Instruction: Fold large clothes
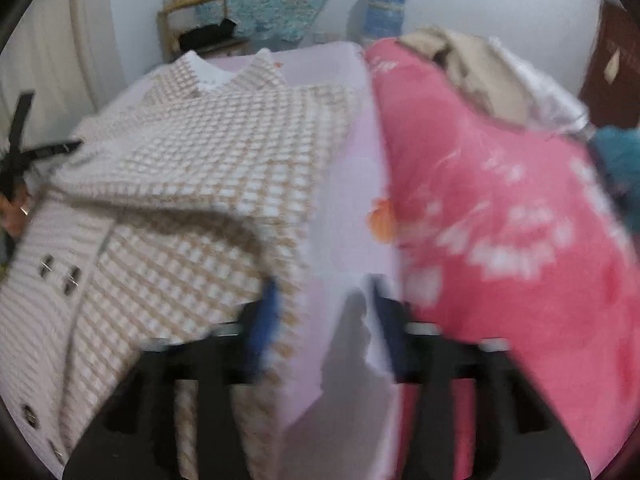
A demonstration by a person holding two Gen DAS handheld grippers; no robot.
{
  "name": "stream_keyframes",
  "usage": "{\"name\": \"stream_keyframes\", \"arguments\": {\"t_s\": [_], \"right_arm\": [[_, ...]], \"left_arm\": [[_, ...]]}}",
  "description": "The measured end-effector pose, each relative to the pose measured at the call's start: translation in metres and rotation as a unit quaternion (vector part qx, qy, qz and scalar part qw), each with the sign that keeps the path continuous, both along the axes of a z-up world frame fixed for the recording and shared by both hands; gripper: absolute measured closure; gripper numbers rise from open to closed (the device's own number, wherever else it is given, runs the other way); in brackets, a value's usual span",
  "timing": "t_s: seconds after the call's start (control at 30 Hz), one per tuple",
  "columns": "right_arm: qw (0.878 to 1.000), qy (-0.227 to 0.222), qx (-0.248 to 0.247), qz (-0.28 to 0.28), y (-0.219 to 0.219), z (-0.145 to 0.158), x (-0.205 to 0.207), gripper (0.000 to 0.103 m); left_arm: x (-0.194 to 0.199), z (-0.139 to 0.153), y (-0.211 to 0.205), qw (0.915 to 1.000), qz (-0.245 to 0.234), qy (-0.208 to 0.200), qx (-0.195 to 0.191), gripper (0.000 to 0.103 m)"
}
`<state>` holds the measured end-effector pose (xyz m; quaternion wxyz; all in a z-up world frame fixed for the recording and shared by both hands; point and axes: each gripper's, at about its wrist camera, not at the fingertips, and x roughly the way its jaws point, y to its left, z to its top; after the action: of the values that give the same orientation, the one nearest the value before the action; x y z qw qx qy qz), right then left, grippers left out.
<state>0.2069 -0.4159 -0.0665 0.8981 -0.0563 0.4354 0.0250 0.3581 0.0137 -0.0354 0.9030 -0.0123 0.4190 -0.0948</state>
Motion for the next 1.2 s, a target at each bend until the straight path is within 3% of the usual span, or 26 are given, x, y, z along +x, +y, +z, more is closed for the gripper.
{"name": "stream_keyframes", "arguments": {"t_s": [0.07, 0.13, 0.2, 0.33, 0.47, 0.53, 0.67, 0.8, 0.87, 1.0, 1.1, 1.17, 1.2], "right_arm": [[1.0, 0.0, 0.012, -0.011, -0.009, 0.009, -0.009, 0.049], [0.999, -0.006, 0.03, -0.012, -0.011, 0.017, -0.016, 0.08], [0.999, -0.009, 0.052, 0.007, -0.002, 0.021, -0.012, 0.094], [0.993, 0.007, 0.065, 0.097, 0.034, 0.01, -0.005, 0.1], [0.995, 0.053, 0.05, 0.073, 0.01, -0.026, -0.002, 0.103], [0.991, 0.053, 0.104, 0.067, -0.009, -0.03, -0.006, 0.103], [0.99, 0.039, 0.115, 0.076, -0.003, -0.002, -0.007, 0.1], [0.991, -0.029, 0.094, 0.09, 0.023, 0.038, 0.017, 0.068], [0.99, -0.045, 0.101, 0.089, 0.036, 0.044, 0.043, 0.064], [0.987, -0.026, 0.118, 0.102, 0.059, 0.028, 0.089, 0.063], [0.991, -0.001, 0.089, 0.103, 0.074, 0.004, 0.115, 0.055], [0.994, 0.024, 0.057, 0.095, 0.081, -0.017, 0.125, 0.054], [0.993, 0.019, 0.068, 0.091, 0.078, -0.02, 0.124, 0.053]], "left_arm": [[0.0, 0.0, 0.001, 1.0, 0.0, 0.0, -0.001, 0.089], [0.0, 0.0, 0.001, 1.0, 0.001, 0.0, -0.001, 0.089], [0.001, 0.0, 0.001, 1.0, 0.001, 0.0, 0.001, 0.089], [0.001, 0.002, -0.002, 0.9999, 0.005, 0.001, 0.01, 0.089], [0.001, 0.001, -0.002, 0.9999, 0.005, -0.002, 0.012, 0.089], [0.0, 0.001, -0.002, 0.9999, 0.005, -0.004, 0.011, 0.089], [-0.002, 0.008, -0.001, 0.9999, 0.0, -0.008, 0.01, 0.089], [-0.013, 0.034, 0.006, 0.9991, -0.013, -0.04, -0.006, 0.089], [-0.018, 0.044, 0.009, 0.9986, -0.011, -0.051, -0.008, 0.089], [-0.029, 0.054, 0.023, 0.9985, 0.003, -0.046, -0.029, 0.089], [-0.028, 0.046, 0.026, 0.9991, -0.009, -0.014, -0.038, 0.089], [-0.022, 0.034, 0.023, 0.9986, -0.019, 0.017, -0.045, 0.08], [-0.019, 0.029, 0.021, 0.9979, -0.023, 0.03, -0.052, 0.076]]}}
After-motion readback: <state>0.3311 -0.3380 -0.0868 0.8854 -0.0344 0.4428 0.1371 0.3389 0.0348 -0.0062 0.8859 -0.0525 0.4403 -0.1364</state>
